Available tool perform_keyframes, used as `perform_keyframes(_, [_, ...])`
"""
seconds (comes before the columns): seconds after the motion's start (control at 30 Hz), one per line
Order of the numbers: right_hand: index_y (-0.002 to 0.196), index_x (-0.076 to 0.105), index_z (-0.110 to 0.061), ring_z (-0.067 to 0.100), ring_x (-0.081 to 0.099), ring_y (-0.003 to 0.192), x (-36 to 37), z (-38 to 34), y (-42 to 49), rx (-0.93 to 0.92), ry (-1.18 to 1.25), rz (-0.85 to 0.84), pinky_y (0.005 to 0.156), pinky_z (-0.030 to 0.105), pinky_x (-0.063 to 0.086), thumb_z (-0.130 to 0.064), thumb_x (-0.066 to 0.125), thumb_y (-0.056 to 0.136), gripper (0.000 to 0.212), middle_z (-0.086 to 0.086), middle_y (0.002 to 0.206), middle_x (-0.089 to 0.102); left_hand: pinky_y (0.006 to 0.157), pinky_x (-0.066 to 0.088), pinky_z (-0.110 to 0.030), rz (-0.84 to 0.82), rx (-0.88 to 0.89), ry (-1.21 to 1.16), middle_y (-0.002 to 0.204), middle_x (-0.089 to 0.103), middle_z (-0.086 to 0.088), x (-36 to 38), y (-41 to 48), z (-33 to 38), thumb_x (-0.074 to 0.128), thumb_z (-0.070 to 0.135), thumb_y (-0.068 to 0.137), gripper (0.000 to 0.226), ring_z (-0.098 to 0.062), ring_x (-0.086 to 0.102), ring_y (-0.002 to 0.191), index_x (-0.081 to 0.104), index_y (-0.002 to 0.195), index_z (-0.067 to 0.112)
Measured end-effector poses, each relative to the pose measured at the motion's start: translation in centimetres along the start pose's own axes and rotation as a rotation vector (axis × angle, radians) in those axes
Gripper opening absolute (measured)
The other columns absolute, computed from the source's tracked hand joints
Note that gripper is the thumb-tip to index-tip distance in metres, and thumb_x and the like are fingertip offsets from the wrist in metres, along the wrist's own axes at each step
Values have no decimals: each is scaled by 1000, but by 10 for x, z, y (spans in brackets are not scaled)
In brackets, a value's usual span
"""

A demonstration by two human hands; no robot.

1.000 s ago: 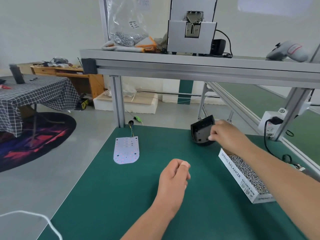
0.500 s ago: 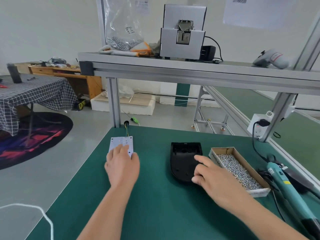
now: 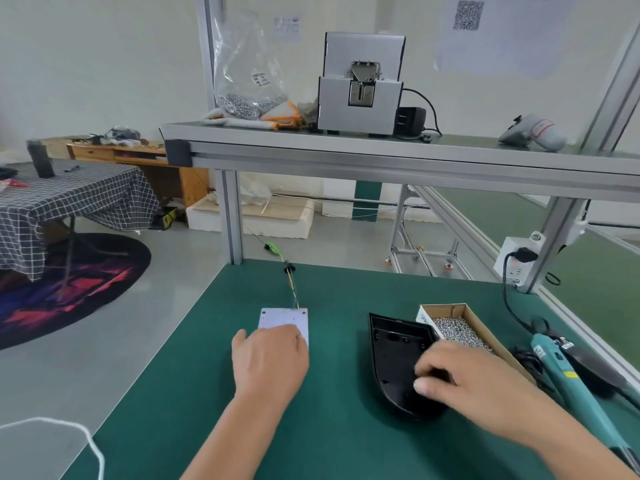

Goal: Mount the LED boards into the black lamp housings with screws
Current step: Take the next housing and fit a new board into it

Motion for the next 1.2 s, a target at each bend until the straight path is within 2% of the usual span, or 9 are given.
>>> perform_keyframes(0.1, [94, 66, -40, -3, 61, 92, -10, -26, 35, 13, 85, 136, 82, 25, 49, -58, 58, 95, 19, -22, 100, 66, 92, 45, -32, -15, 68, 23, 65, 60, 4, 4, -4, 6, 38, 32, 100, 30, -20, 46, 58, 54, 77, 20])
perform_keyframes(0.17, [93, 68, -34, 0, 61, 91, -6, -51, 69, -41, 105, 155, 84, 28, 49, -48, 60, 97, 16, -16, 98, 69, 59, 38, -29, -38, 59, 4, 72, 62, 4, 5, -5, 4, 43, 28, 97, 23, -20, 48, 63, 60, 86, 19])
perform_keyframes(0.23, [98, 70, -26, 9, 63, 92, 4, -80, 107, -82, 118, 150, 85, 33, 49, -40, 60, 98, 17, -9, 99, 71, 52, 30, -30, -51, 40, -2, 74, 63, 3, 3, -4, 3, 45, 24, 94, 18, -19, 47, 64, 62, 89, 19])
perform_keyframes(0.4, [132, 57, -6, 35, 59, 118, 48, -118, 185, -60, 113, 10, 93, 38, 48, -25, 50, 103, 36, 10, 125, 65, 64, 50, -29, -69, 24, -62, 83, 70, 3, 4, -3, -1, 47, 23, 93, 24, -21, 66, 77, 68, 104, 28])
perform_keyframes(0.53, [124, 53, -5, 38, 51, 116, 76, -123, 208, -21, -11, -81, 90, 45, 48, -20, 48, 100, 29, 17, 121, 60, 59, 41, -30, -42, 74, -22, 77, 54, 7, 7, -1, -1, 49, 26, 93, 21, -19, 55, 76, 67, 103, 29])
perform_keyframes(0.67, [134, 56, -4, 38, 47, 121, 77, -120, 207, -24, -20, -26, 100, 47, 47, -19, 53, 97, 39, 17, 127, 55, 77, 47, -31, -37, 56, -73, 113, 55, 6, 14, 7, -7, 55, 38, 96, 29, -20, 46, 109, 66, 122, 30])
perform_keyframes(1.0, [121, 60, -19, 22, 62, 86, 50, -94, 182, 62, 429, 82, 79, 42, 57, -6, 68, 89, 35, 2, 102, 62, 107, 42, -44, -88, -151, -500, 151, 47, -5, 21, 15, -20, 77, 55, 78, 113, -31, 44, 138, 15, 167, 21])
perform_keyframes(1.1, [123, 59, -19, 17, 59, 81, 39, -84, 166, 51, 686, 133, 69, 34, 57, -2, 74, 87, 43, 4, 106, 60, 86, 56, -43, -150, -190, -859, 132, 65, -3, 23, 15, -21, 74, 37, 89, 82, -28, 66, 112, 39, 160, 17])
perform_keyframes(1.2, [140, 52, -16, 17, 61, 77, 28, -71, 148, 52, 941, 125, 59, 24, 52, 4, 73, 89, 59, 7, 106, 64, 75, 63, -44, -332, -88, -1269, 108, 81, -9, 22, 9, -7, 67, 13, 99, 21, -30, 78, 90, 79, 113, 23])
Point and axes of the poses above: each hand's wrist, its own y-axis towards the middle knuckle, its own x-axis out of the palm, z = x × y, the point moved 6 cm from there along y, towards the middle knuckle
